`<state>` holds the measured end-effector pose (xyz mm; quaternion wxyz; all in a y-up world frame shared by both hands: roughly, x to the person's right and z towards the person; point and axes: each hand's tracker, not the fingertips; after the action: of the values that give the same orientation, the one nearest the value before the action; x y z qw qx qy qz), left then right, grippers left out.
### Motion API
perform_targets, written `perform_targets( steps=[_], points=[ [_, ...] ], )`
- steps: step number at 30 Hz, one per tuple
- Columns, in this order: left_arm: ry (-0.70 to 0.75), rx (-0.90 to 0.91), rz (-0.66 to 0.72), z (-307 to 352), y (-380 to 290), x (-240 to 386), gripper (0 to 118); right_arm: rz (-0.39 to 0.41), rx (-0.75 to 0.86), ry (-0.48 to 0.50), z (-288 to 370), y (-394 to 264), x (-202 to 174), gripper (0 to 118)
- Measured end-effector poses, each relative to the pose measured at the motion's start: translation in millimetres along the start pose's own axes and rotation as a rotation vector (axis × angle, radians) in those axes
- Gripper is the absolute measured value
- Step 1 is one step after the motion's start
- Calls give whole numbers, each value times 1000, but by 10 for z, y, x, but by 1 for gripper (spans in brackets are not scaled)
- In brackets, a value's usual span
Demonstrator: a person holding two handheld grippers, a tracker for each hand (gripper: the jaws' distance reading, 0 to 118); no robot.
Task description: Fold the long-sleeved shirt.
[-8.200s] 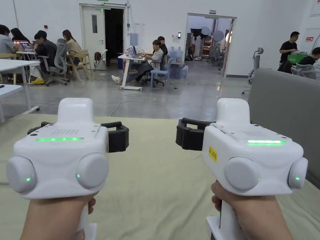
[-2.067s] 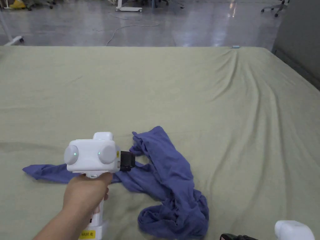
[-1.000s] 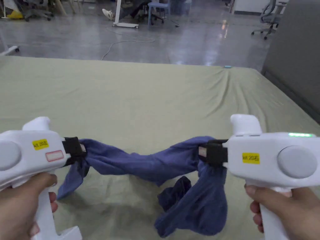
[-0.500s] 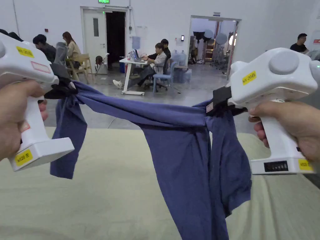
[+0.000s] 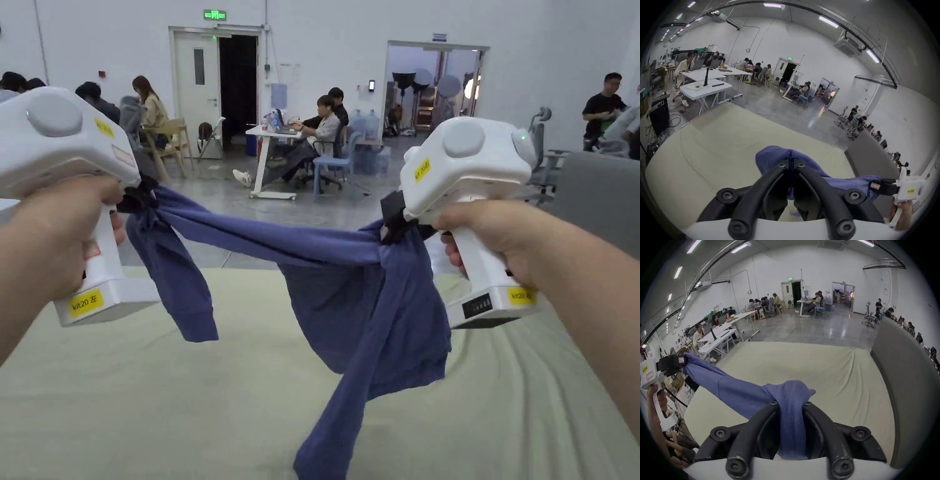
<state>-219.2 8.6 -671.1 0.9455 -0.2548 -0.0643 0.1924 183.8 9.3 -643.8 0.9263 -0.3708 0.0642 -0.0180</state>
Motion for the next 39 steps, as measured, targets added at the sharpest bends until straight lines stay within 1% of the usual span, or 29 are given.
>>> perform_targets(
  steps=[3, 7, 9, 11, 12, 14, 15, 17, 18, 20, 21, 23, 26, 29, 32, 33, 34, 35, 36, 37, 38, 39],
  points=[
    [52, -125, -21, -395, -587, -300, 0, -40, -114, 3, -691, -587, 35, 14],
    [117, -328, -6, -845, -1609, -810, 0, -83, -276, -15, -1641, -1550, 100, 14],
    [153, -419, 4, -961, -2099, -1055, 0, -97, -348, 4, -1920, -2035, 92, 14],
    [168, -492, 5, -985, -2516, -1273, 0, -89, -391, 0, -2037, -2446, 30, 14],
    [165, -507, 11, -1005, -2632, -1414, 0, -86, -398, 10, -2038, -2607, 22, 14],
    [144, -501, 4, -826, -2843, -1616, 0, -89, -395, 42, -1890, -2833, 34, 14],
    [139, -507, 1, -701, -2903, -1719, 0, -83, -393, 51, -1737, -2941, -24, 14],
    [114, -511, 17, -372, -2990, -1897, 0, -48, -366, 134, -1407, -3072, -37, 14],
    [94, -527, 8, -214, -3044, -1939, 0, -39, -341, 144, -1212, -3153, -83, 14],
    [73, -524, 30, 164, -3155, -1941, 0, -33, -346, 164, -909, -3319, -155, 14],
    [51, -538, 22, 313, -3220, -1936, 0, -28, -352, 165, -806, -3414, -194, 14],
    [54, -531, 17, 602, -3363, -1947, 0, -18, -370, 162, -657, -3662, -309, 14],
    [72, -558, 27, 944, -3661, -1983, 0, -33, -423, 146, -583, -4053, -403, 14],
    [139, -629, 22, 934, -4018, -2176, 0, -67, -511, 127, -691, -4419, -482, 14],
    [164, -666, 33, 845, -4268, -2247, 0, -95, -516, 112, -823, -4574, -491, 14],
    [188, -679, 35, 806, -4330, -2265, 0, -115, -501, 117, -820, -4549, -473, 22],
    [192, -679, 44, 777, -4354, -2275, 0, -153, -501, 132, -809, -4508, -447, 32],
    [190, -670, 83, 787, -4329, -2266, 1, -198, -504, 127, -764, -4427, -395, 49],
    [200, -639, 134, 834, -4268, -2246, 23, -220, -504, 96, -679, -4347, -379, 73],
    [207, -605, 165, 924, -4157, -2205, 64, -223, -453, 78, -511, -4261, -354, 85],
    [175, -563, 166, 1032, -4055, -2146, 97, -235, -372, 66, -287, -4183, -331, 87],
    [117, -490, 144, 1180, -3946, -2064, 118, -251, -274, 73, -25, -4132, -281, 87]
  ],
)
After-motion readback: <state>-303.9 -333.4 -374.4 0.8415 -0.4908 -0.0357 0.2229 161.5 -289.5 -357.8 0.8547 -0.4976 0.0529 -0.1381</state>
